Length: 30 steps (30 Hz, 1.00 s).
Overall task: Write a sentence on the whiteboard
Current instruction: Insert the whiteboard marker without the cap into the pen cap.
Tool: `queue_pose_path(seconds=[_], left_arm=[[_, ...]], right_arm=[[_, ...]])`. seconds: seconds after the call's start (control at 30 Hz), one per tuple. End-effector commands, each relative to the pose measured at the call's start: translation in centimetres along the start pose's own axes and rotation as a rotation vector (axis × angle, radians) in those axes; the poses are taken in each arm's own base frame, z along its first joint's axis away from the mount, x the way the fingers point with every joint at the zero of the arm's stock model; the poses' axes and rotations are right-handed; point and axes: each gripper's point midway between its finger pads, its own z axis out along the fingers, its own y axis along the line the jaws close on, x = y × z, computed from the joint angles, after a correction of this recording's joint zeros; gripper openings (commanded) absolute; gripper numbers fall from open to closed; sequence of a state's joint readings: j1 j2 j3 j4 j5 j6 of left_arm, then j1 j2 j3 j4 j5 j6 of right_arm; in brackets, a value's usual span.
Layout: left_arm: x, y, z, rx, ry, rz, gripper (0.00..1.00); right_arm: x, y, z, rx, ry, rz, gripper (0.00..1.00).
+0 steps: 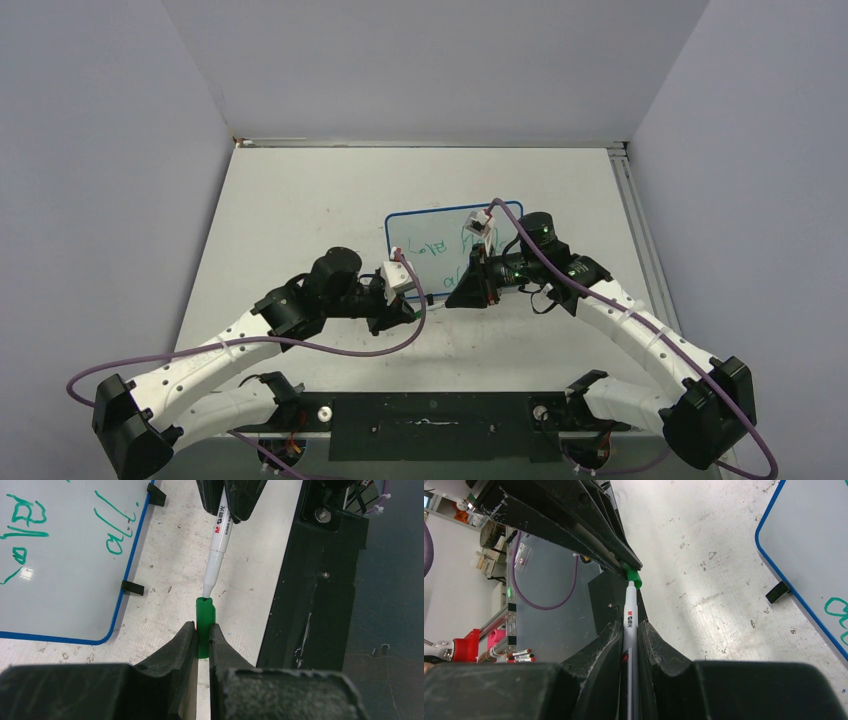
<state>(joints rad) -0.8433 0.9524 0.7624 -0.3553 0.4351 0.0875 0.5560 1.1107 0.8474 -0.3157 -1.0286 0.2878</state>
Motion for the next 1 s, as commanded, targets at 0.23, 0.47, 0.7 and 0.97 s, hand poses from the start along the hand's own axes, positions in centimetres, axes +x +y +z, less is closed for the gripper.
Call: queue_pose_path(seconds=[0.23,0.47,0.7,0.97], left_arm=[[-1.3,-0.3,-0.1,0.015,-0.048,0.034,0.00],[-1.3,-0.2,0.0,0.009,-0.047,0.035,0.00],[-1.2,0.0,0.0,0.000,-0.042,0.030,0.00],[-1.2,0.1,0.0,-0.008,-0.041,0.027,0.00]], right_arm=[[-1.0,-0.2,-0.1,0.003,-0.028,-0.065,0.05],[-0.5,-0.3,0.0,-0.005,-0.013,-0.054,0.05],[-0.3,-0.1,0.0,-0.018,-0.006,-0.050,0.05],[0.1,-0.1,0.1,-0.026,0.002,-0.045,0.05]])
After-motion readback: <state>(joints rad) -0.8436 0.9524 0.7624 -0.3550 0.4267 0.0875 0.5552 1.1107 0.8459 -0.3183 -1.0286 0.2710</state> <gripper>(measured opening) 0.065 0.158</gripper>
